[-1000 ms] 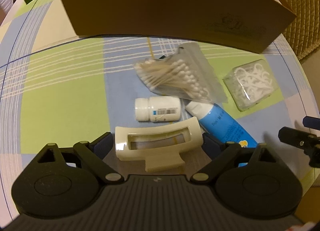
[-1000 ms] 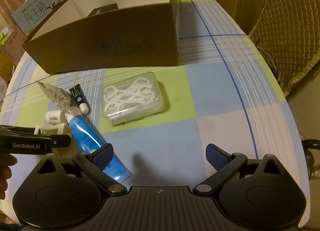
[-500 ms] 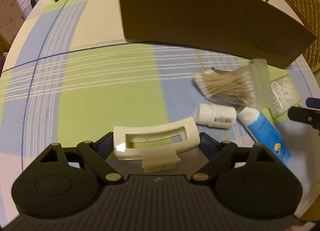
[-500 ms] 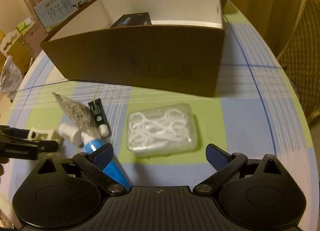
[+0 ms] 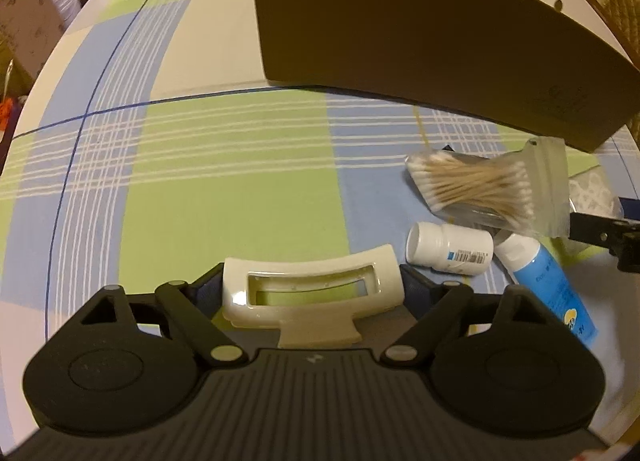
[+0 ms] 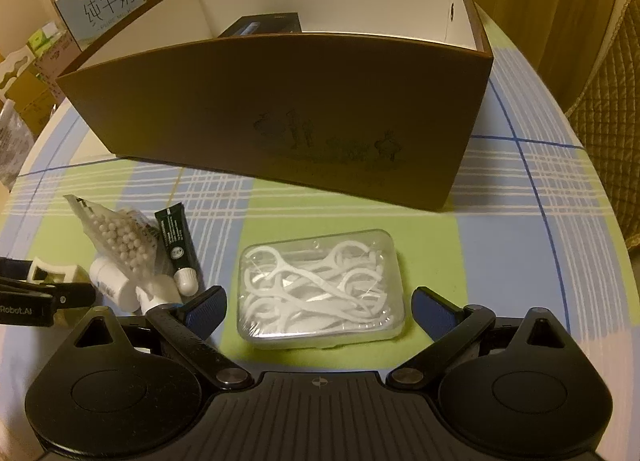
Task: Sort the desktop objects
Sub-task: 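Carry the cream holder and floss-pick box over the brown box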
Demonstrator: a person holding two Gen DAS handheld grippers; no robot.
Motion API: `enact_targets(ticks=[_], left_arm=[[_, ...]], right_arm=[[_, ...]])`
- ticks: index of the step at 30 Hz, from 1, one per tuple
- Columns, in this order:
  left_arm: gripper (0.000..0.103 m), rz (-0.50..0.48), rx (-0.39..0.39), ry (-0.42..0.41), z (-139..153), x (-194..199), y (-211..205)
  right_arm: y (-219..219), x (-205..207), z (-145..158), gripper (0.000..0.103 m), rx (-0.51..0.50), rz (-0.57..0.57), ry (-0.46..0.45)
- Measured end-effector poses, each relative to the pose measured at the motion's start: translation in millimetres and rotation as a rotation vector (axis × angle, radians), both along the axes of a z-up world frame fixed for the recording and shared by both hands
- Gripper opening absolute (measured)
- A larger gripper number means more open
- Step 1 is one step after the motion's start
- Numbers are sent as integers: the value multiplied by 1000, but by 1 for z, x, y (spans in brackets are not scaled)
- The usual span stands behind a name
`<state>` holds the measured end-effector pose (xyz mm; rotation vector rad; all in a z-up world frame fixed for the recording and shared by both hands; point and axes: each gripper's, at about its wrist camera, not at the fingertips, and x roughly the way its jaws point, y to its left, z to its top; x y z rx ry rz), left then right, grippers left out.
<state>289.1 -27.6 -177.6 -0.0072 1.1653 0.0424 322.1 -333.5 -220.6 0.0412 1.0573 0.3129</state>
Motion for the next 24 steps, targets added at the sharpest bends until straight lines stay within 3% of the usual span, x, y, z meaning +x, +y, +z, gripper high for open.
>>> enact_targets(ticks=[5, 8, 24], left_arm=[[85, -24, 25, -15, 2, -1, 2], [85, -35, 33, -25, 5, -1, 3], [85, -64, 32, -94, 33, 1, 6]], right_arm=[[8, 0, 0, 96, -26, 13, -10], [13, -4, 0, 84, -56, 26, -26], [5, -15, 23, 83, -58, -8, 0]])
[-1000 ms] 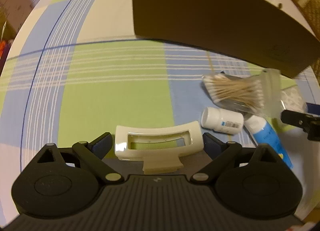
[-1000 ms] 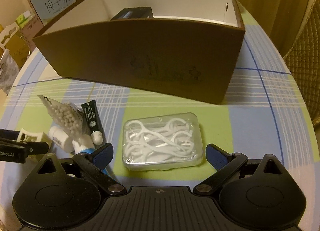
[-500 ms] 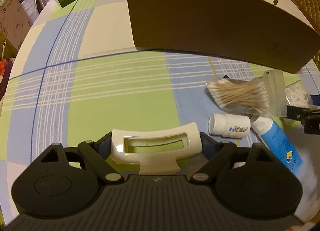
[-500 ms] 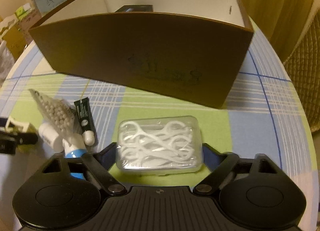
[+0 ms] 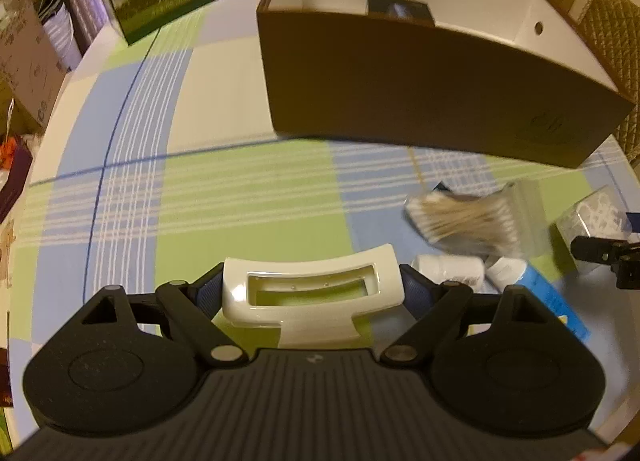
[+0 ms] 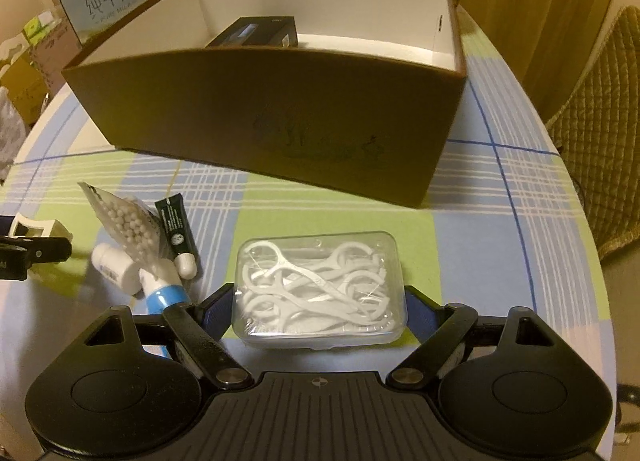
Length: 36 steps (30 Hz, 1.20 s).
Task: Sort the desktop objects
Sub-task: 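Carry the cream holder and floss-pick box over the brown box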
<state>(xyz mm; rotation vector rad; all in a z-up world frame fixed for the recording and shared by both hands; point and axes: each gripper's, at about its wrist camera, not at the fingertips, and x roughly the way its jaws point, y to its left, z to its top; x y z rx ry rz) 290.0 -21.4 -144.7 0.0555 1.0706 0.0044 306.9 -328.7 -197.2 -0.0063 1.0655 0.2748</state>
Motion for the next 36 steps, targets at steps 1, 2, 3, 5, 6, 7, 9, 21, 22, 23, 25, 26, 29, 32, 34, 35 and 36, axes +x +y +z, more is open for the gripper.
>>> enact_targets(ticks=[1, 2, 3, 5, 6, 7, 9, 21, 22, 23, 25, 26, 29, 32, 34, 35, 36], left_arm=[[85, -6, 1, -7, 3, 0, -1], [85, -11, 1, -15, 7, 0, -1], [85, -17, 2, -24, 11, 0, -2], [85, -28, -1, -39, 18, 1, -4], [85, -35, -3, -47, 23, 1, -4], [85, -43, -5, -57, 27, 2, -6], [85, -61, -7, -78, 36, 4, -8], [85, -146, -15, -200, 87, 37, -20], [85, -153, -11, -212, 91, 40, -21], [85, -161, -10, -223, 95, 45, -22], [85, -167, -12, -232, 100, 56, -23], [85, -170, -13, -237, 102, 62, -24], [85, -187, -8, -238, 107, 84, -28], [85, -205, -5, -230, 108, 105, -34], [85, -207, 0, -207, 106, 121, -37], [85, -216, 4, -194, 104, 127, -40], [85, -222, 4, -183, 101, 133, -41]], right_arm=[[-1, -1, 3, 83, 4, -2, 1], [-1, -2, 6, 83, 7, -4, 0], [-2, -2, 9, 83, 10, -5, -1], [-3, -3, 15, 83, 21, -9, -3], [-4, -3, 19, 83, 32, -10, -4], [-4, -3, 23, 83, 46, -10, -6], [-5, -3, 32, 83, 71, -7, -12], [-11, 21, 87, 83, 170, 2, -100], [-12, 24, 91, 83, 175, 1, -105], [-12, 28, 94, 83, 180, 2, -111], [-14, 36, 99, 83, 187, 1, -121], [-14, 40, 101, 83, 188, 1, -127], [-15, 54, 108, 83, 188, 4, -148], [-15, 69, 111, 83, 189, -4, -155], [-15, 82, 110, 83, 192, -11, -153], [-15, 88, 110, 83, 190, -13, -151], [-15, 93, 109, 83, 187, -14, -151]])
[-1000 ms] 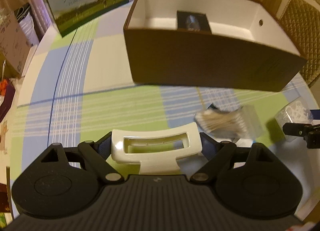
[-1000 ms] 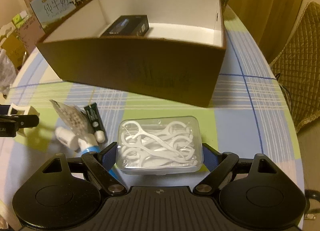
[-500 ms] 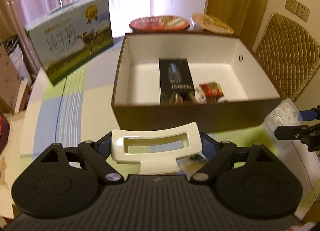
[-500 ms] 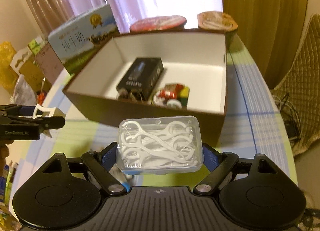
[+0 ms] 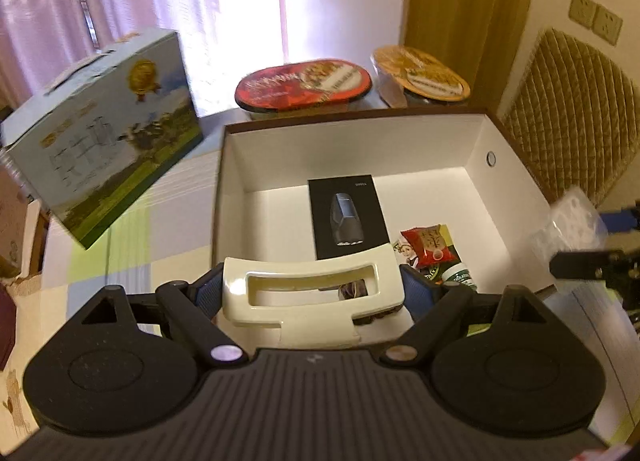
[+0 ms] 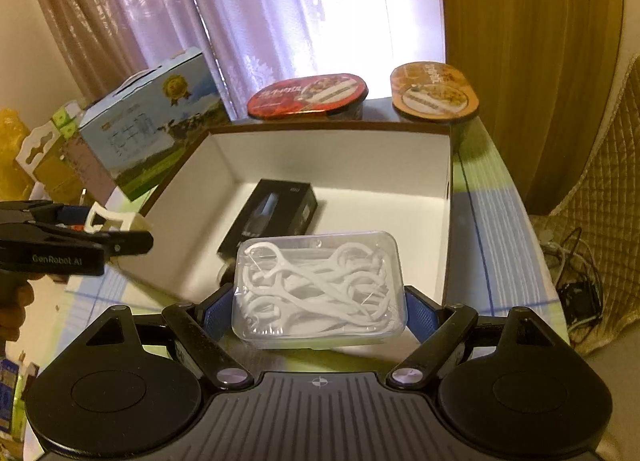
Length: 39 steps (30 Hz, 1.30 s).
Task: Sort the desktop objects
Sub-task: 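Carry the cream holder and floss-pick box over the brown box, then lower both items into the brown box and open both grippers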
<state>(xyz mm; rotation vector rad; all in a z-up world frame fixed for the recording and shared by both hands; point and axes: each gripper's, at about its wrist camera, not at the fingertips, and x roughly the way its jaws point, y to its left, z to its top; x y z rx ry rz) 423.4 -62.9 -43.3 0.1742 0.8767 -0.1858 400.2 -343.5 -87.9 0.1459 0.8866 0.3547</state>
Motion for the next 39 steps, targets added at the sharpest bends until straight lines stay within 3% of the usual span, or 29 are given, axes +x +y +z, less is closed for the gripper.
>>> enact_targets(ticks=[8, 22, 39], left_arm=[[85, -3, 13, 118, -26, 39, -3], [85, -18, 101, 299, -72, 68, -10], [86, -53, 159, 299, -81, 71, -19]], right_arm=[[4, 36, -10, 83, -51, 35, 39], [11, 66, -30, 83, -148, 111, 96], [8, 76, -39, 83, -183, 133, 115]])
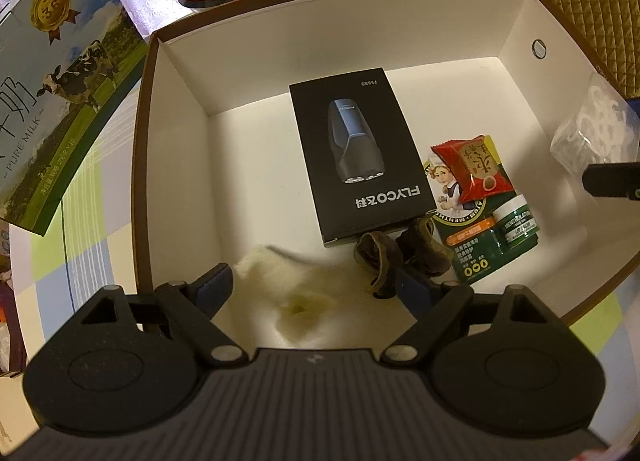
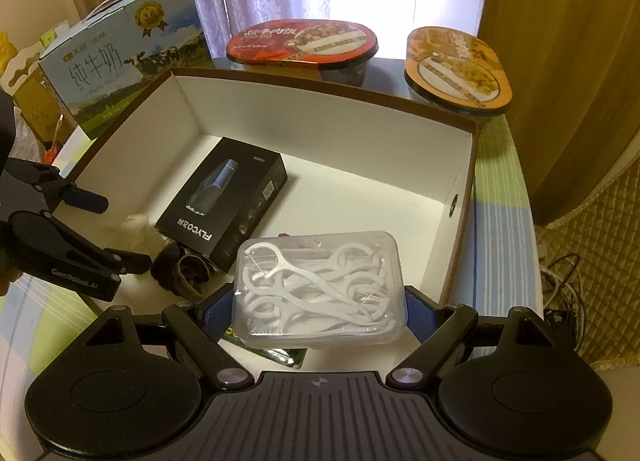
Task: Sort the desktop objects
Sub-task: 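Lower both items into the brown box and open both grippers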
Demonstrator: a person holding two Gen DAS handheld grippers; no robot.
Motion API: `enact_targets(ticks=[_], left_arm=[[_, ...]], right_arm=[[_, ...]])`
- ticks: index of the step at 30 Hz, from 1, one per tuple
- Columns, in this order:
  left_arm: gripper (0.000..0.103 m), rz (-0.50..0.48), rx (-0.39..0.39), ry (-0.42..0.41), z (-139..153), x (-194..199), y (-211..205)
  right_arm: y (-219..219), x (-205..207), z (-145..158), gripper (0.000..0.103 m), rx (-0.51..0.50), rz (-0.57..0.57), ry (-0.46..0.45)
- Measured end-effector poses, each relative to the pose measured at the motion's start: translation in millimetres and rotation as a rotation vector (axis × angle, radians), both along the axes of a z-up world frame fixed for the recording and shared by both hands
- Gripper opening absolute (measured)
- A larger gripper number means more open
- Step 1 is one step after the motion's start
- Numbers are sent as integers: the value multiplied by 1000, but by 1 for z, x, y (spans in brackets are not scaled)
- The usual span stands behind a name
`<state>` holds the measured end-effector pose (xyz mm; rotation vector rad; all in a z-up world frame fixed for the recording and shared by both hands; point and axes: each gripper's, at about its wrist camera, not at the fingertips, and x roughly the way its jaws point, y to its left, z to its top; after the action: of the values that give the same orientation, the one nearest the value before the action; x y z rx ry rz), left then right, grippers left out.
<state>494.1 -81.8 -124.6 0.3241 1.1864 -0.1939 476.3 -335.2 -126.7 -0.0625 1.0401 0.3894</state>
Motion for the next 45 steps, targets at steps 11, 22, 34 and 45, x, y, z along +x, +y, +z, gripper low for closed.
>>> enact_targets(ticks=[11, 22, 34, 45], left_arm=[[86, 13, -9, -12, 4, 1, 4], [86, 26, -18, -44, 12, 8, 4], [86, 48, -36, -85, 18, 23, 3], [86, 65, -42, -115, 19, 43, 0]], right_arm=[[2, 3, -1, 83, -2, 6, 0], [3, 6, -2, 83, -6, 1, -1], [7, 24, -9, 83, -20, -13, -2], [12, 49, -21, 83, -38, -25, -19]])
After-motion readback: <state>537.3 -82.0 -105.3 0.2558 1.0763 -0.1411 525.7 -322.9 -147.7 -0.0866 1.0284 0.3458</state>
